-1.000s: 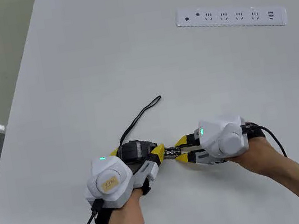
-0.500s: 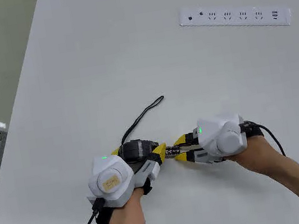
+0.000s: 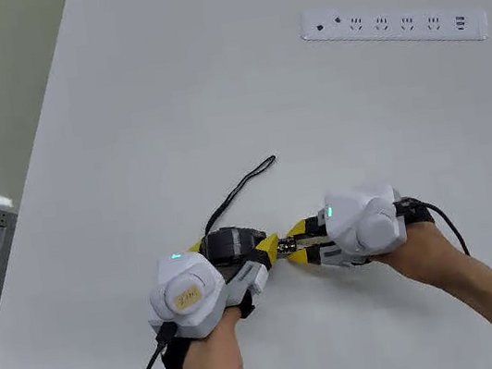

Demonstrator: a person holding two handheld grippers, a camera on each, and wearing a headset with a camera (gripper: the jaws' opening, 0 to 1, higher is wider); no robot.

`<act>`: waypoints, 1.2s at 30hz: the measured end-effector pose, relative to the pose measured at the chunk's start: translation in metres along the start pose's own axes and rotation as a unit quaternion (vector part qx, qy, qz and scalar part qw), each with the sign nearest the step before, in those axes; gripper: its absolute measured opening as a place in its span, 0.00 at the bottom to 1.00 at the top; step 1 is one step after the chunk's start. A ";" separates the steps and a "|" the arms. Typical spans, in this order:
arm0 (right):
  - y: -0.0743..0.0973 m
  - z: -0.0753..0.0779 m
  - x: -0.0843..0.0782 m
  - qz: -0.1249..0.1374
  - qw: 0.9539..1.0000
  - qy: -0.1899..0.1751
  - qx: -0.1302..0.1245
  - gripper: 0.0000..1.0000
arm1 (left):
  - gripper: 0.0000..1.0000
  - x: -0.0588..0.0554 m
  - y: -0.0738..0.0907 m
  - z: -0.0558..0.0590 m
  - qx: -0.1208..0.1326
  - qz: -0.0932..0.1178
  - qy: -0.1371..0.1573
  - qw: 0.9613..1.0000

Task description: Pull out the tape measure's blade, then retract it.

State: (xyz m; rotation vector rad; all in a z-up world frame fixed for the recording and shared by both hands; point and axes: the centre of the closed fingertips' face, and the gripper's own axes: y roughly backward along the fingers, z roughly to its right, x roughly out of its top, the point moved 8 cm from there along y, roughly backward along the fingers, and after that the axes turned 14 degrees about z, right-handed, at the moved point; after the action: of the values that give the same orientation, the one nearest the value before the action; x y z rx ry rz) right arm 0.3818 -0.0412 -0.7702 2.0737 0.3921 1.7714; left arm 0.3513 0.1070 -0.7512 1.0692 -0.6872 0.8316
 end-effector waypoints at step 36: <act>-0.017 0.002 0.011 -0.006 1.000 -0.001 -0.004 0.12 | 0.66 0.004 -0.002 -0.005 -0.006 -0.002 0.006 1.000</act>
State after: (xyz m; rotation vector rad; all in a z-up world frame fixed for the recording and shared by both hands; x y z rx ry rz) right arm 0.3861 -0.0216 -0.7685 2.0626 0.3957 1.7622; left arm 0.3556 0.1125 -0.7509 1.0526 -0.6789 0.8292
